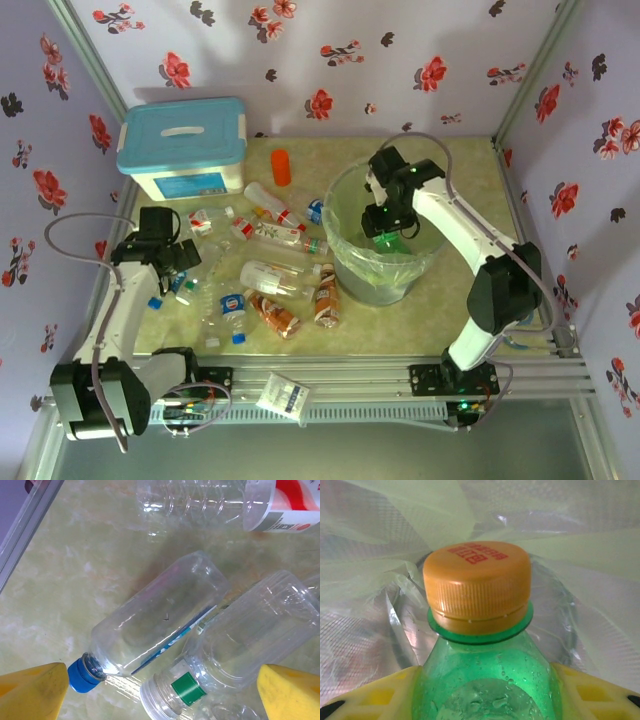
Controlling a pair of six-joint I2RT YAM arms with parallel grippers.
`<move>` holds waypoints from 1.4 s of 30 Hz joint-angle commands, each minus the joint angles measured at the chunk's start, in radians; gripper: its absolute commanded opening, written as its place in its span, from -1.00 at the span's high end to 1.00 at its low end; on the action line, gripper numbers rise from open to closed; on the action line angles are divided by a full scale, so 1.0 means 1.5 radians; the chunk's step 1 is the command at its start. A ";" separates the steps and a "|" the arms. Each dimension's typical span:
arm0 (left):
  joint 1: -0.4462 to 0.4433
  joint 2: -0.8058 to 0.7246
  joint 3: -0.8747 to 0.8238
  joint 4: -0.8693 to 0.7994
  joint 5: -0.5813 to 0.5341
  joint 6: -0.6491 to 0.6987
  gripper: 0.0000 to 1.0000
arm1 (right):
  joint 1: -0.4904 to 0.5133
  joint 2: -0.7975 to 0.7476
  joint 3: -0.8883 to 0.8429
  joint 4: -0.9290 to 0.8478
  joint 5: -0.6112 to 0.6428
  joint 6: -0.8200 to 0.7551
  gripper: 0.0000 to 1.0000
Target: Put the plastic bottles in the bin
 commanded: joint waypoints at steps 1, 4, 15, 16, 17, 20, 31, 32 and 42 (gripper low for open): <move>0.011 0.016 0.044 -0.016 -0.014 0.020 -0.94 | 0.003 -0.017 -0.034 0.070 -0.016 0.029 -0.01; 0.015 0.029 0.062 -0.018 -0.015 0.028 -0.94 | 0.003 -0.010 -0.044 0.076 -0.016 0.027 -0.14; 0.034 0.070 0.073 -0.016 -0.015 0.047 -0.99 | 0.003 -0.059 -0.036 0.065 -0.012 0.006 -0.49; 0.036 0.074 0.073 -0.017 -0.013 0.050 -1.00 | 0.004 -0.065 -0.032 0.060 -0.016 0.003 -0.56; 0.037 0.078 0.073 -0.018 -0.012 0.053 -0.99 | 0.004 -0.072 -0.028 0.055 -0.020 0.002 -0.58; 0.042 0.097 0.068 -0.022 -0.011 0.061 -0.99 | 0.006 -0.098 -0.014 0.037 -0.032 -0.002 -0.60; 0.092 0.159 0.053 0.001 0.062 0.098 -0.99 | 0.004 -0.243 0.041 0.067 -0.065 -0.002 -0.60; 0.092 0.166 0.054 0.000 0.075 0.099 -0.99 | 0.003 -0.252 0.041 0.084 -0.058 0.005 -0.60; 0.093 0.236 0.069 -0.003 0.113 0.109 -0.99 | -0.008 -0.313 0.047 0.206 -0.010 0.048 -0.63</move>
